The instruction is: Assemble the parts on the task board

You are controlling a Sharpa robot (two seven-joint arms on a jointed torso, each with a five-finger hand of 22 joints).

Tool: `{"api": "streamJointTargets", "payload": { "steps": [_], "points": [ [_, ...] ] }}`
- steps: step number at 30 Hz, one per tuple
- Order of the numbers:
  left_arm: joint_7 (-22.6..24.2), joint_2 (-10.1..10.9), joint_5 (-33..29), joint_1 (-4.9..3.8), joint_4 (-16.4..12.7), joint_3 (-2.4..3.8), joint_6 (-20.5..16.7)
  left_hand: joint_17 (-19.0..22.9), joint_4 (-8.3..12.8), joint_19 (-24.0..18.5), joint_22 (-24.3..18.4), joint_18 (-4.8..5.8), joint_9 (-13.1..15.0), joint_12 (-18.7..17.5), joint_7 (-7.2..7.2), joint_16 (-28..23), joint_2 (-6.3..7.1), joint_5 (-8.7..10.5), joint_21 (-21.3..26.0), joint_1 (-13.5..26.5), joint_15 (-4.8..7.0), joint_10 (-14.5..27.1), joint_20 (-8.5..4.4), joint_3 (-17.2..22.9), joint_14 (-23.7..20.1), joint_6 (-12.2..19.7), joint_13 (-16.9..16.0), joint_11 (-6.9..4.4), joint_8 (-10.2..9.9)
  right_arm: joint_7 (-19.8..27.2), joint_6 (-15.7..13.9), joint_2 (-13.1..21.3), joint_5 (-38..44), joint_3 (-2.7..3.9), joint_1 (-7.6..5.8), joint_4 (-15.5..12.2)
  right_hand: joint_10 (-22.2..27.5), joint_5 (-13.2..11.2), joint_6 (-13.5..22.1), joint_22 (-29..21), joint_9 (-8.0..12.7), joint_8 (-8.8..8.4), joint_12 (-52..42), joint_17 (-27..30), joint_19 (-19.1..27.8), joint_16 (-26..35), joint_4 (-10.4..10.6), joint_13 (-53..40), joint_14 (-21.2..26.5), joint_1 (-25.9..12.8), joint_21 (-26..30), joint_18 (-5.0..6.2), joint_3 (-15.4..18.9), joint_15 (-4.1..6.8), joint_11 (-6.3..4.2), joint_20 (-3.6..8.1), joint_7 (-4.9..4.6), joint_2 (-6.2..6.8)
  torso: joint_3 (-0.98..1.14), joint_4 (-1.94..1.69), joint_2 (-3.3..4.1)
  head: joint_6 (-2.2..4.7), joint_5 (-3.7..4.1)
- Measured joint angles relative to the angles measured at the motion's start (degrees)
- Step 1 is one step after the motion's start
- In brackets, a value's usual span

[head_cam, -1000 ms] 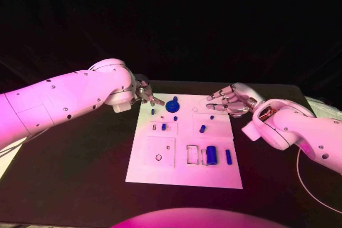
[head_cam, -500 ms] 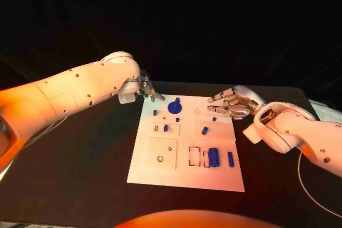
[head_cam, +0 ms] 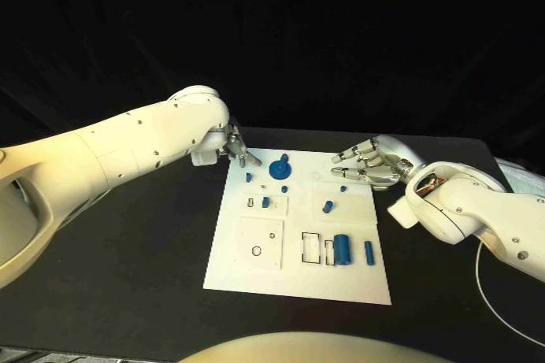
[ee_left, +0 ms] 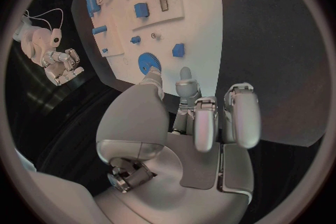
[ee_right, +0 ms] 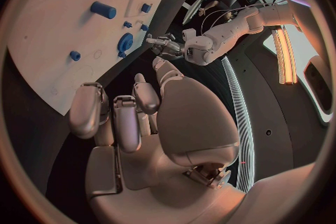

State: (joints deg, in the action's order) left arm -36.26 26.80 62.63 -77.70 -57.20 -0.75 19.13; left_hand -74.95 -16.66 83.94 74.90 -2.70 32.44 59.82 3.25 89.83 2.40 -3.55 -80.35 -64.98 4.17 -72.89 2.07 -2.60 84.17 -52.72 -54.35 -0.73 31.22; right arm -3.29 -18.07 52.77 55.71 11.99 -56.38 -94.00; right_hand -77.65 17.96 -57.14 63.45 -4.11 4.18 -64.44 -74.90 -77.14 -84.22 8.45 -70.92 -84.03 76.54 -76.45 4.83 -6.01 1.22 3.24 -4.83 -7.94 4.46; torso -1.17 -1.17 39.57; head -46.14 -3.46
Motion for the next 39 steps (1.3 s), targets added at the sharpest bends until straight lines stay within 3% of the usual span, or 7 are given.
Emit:
{"api": "streamJointTargets", "payload": {
  "steps": [3, 10, 39],
  "points": [
    [0.03, -0.18, 0.12, 0.15, 0.28, -0.02, 0.75, 0.0, 0.0, 0.0, 0.0, 0.0, -0.08, 0.03, 0.0, 0.0, -0.02, 0.0, 0.0, -0.02, 0.0, -0.12, 0.0, 0.0, 0.0, 0.0, -0.07, -0.12, 0.0, 0.0, 0.0, -0.04, 0.01, 0.0, 0.01, 0.0, 0.0, 0.0, 0.0, 0.0, 0.0, 0.0, 0.0, -0.04, 0.0, 0.0, 0.0, 0.0, 0.0, 0.0, 0.0, 0.0, 0.0, 0.0, 0.0, 0.0, 0.0, 0.0, 0.01, -0.01, -0.03, -0.1, -0.03],
    [0.05, -0.69, 0.25, 0.49, 0.86, -0.1, 2.6, 0.01, 0.15, 0.0, 0.0, 0.0, -0.6, 0.31, -0.01, 0.0, -1.96, -0.58, -0.2, -1.96, 0.0, -0.2, 0.0, -0.16, 0.0, -0.41, -0.07, -0.2, 0.0, 0.02, 0.0, -0.07, 0.01, 0.0, 0.02, 0.0, 0.0, 0.0, 0.0, 0.0, 0.0, 0.0, 0.0, -0.04, 0.0, 0.0, 0.0, 0.0, 0.0, 0.0, 0.0, 0.0, 0.0, 0.0, 0.0, 0.0, 0.0, 0.0, 0.03, 0.0, -0.05, -0.18, -0.04],
    [-0.02, -1.78, 0.19, 1.34, 1.97, -0.23, 5.5, 0.02, 1.02, 0.0, 0.0, 0.0, -0.77, 0.55, -0.42, 0.0, -3.8, -0.84, -0.2, -5.79, 0.01, -0.81, -0.01, 0.71, 0.0, -1.22, -0.16, -0.4, 0.0, 0.06, 0.03, -0.25, 0.01, 0.0, 0.02, 0.13, 0.0, 0.0, 0.0, 0.0, 0.0, 0.0, 0.0, -0.03, 0.0, 0.0, 0.0, 0.0, 0.0, 0.0, 0.0, 0.0, 0.0, 0.0, 0.0, 0.0, 0.0, 0.0, 0.07, -0.01, -0.05, -0.42, 0.01]
  ]
}}
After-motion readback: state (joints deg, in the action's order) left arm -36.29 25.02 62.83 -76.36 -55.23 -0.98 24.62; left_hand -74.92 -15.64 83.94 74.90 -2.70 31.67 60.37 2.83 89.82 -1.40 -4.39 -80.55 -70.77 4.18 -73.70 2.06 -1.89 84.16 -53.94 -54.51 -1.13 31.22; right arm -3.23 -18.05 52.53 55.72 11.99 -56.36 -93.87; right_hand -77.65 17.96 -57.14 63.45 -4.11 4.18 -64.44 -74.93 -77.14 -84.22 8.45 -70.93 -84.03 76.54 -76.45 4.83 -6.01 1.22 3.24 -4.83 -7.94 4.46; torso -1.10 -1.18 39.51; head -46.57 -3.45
